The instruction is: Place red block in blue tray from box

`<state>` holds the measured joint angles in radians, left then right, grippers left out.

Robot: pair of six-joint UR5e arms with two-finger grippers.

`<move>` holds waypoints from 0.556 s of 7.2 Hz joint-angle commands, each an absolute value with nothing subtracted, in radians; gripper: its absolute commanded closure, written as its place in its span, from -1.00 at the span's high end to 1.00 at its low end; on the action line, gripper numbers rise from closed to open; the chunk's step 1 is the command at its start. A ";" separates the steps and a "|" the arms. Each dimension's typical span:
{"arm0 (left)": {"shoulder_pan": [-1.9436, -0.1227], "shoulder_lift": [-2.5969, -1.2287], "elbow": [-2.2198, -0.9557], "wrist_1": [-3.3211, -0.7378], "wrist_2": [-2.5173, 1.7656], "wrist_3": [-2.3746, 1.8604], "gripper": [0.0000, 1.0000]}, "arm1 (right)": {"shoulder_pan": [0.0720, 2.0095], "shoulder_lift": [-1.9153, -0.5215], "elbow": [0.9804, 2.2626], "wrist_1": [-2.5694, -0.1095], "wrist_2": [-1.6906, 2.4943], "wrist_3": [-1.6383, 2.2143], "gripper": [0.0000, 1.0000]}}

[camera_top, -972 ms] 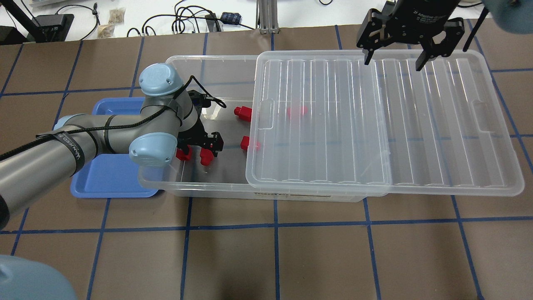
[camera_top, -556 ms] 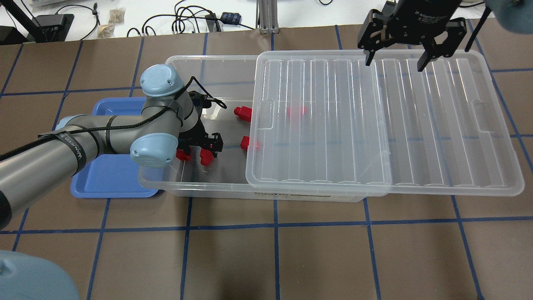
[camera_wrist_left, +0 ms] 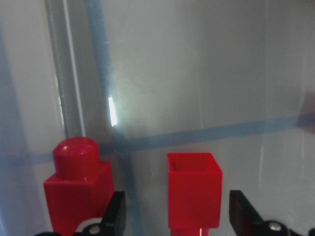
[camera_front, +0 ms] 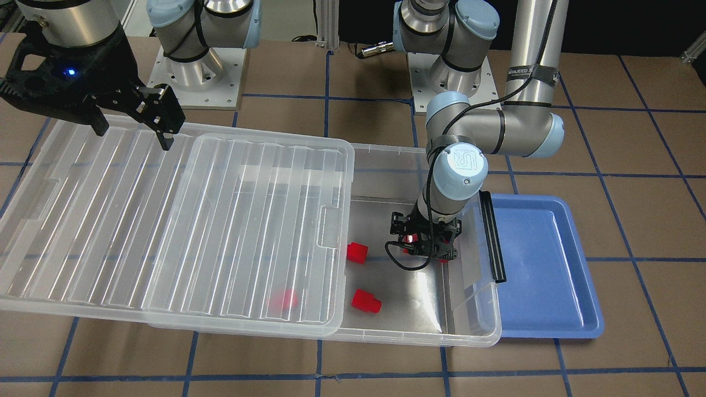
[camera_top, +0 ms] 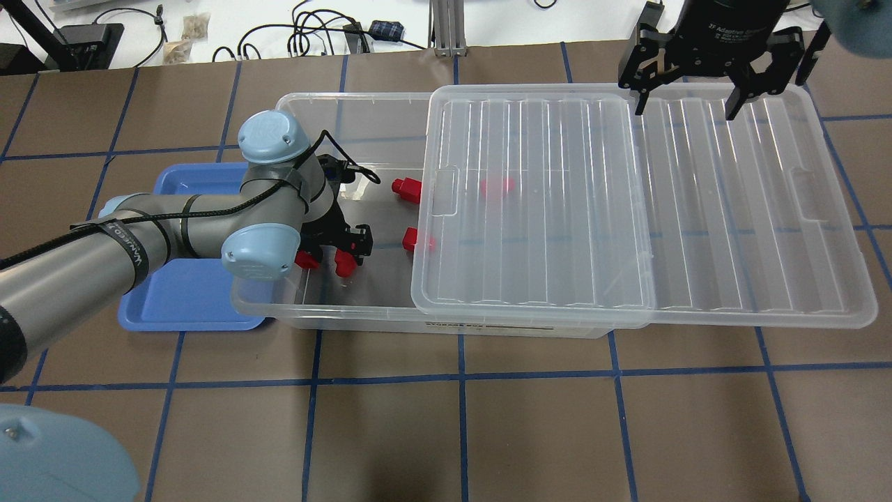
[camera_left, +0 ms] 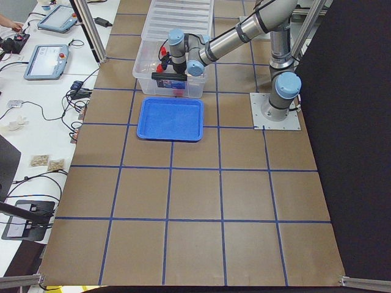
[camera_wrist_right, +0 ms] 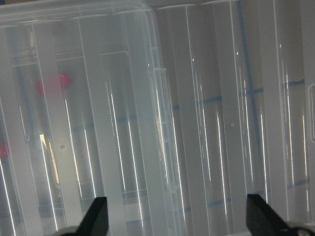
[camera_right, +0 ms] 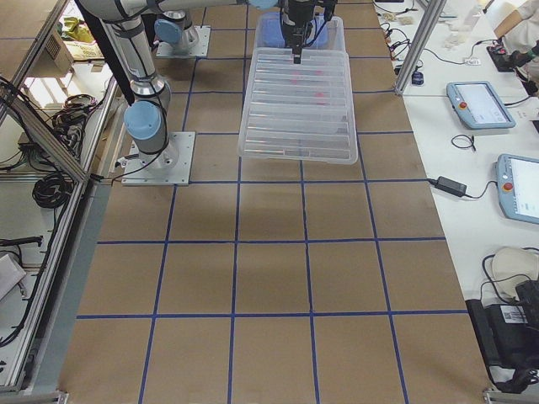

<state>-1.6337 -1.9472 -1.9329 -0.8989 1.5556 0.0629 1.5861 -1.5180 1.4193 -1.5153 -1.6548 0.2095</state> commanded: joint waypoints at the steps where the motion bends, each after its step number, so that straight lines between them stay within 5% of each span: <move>1: -1.634 -1.950 -1.933 -0.896 1.555 0.063 -0.45 | 1.588 -1.511 1.424 -1.519 -1.658 0.203 1.00; 2: -1.634 -1.950 -1.933 -0.894 1.555 0.064 -0.94 | 1.588 -1.509 1.428 -1.514 -1.648 0.210 1.00; 4: -1.635 -1.947 -1.931 -0.891 1.555 0.061 -1.00 | 1.588 -1.506 1.453 -1.523 -1.643 0.201 1.00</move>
